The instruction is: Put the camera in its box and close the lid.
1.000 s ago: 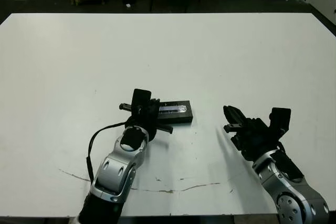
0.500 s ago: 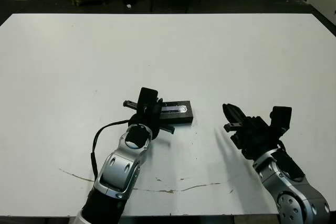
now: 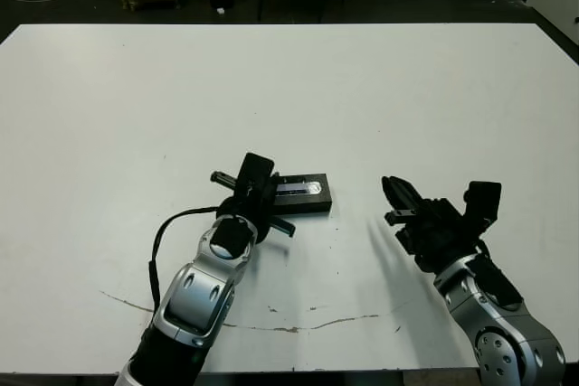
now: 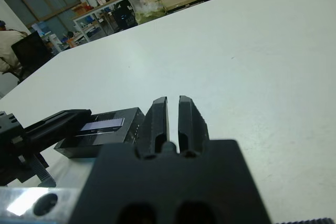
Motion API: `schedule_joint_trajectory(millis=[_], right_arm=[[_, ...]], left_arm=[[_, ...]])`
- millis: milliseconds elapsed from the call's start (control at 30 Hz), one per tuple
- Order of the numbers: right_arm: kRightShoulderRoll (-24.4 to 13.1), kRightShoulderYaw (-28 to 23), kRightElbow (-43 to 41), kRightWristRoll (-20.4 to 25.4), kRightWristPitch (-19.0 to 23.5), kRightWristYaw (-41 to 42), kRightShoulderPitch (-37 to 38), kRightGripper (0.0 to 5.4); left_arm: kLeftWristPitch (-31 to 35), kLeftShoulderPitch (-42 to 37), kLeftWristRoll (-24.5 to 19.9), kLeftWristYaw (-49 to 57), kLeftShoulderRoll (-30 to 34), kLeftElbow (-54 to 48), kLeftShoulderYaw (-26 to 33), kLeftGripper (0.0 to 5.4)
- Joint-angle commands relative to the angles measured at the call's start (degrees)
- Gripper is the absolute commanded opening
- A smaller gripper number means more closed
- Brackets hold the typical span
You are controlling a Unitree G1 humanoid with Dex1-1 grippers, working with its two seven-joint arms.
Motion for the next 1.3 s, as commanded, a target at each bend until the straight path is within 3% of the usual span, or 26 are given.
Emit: schedule_joint_trajectory(millis=[33, 200, 333, 600, 700, 833, 1300], right_arm=[[-0.15, -0.61, 0.27, -0.25, 0.43, -0.78, 0.81, 0.00], [-0.59, -0.96, -0.10, -1.51, 0.50, -1.98, 0.68, 0.00], [-0.75, -2.00, 0.85, -2.18, -1.32, -1.51, 0.14, 0.00], [-1.01, -2.66, 2.29, -5.67, -5.08, -1.86, -0.03, 0.00], [-0.72, -2.77, 3.10, -7.46, -7.16, -2.15, 0.12, 0.00], [-1.55, -2.45, 5.00, -10.51, -10.85, -1.36, 0.23, 0.00], [-0.49, -0.97, 5.23, -13.69, -13.67, -1.85, 3.14, 0.00]], left_arm=[[-0.17, 2.82, -0.86, 0.58, 0.18, 1.37, 3.13, 0.02], [-8.42, 5.86, -3.53, -0.11, 0.72, -3.88, 9.19, 0.02], [-16.34, 9.79, -8.39, -3.39, 2.30, -9.94, 14.63, 0.02], [-22.15, 16.33, -20.09, -5.12, 3.53, -20.81, 27.86, 0.02], [-25.81, 19.49, -21.46, -5.74, 4.50, -21.66, 30.84, 0.02], [-29.45, 23.72, -21.98, -6.47, 4.78, -20.64, 31.71, 0.02], [-32.48, 23.94, -21.98, -4.93, 4.47, -16.48, 29.27, 0.02]])
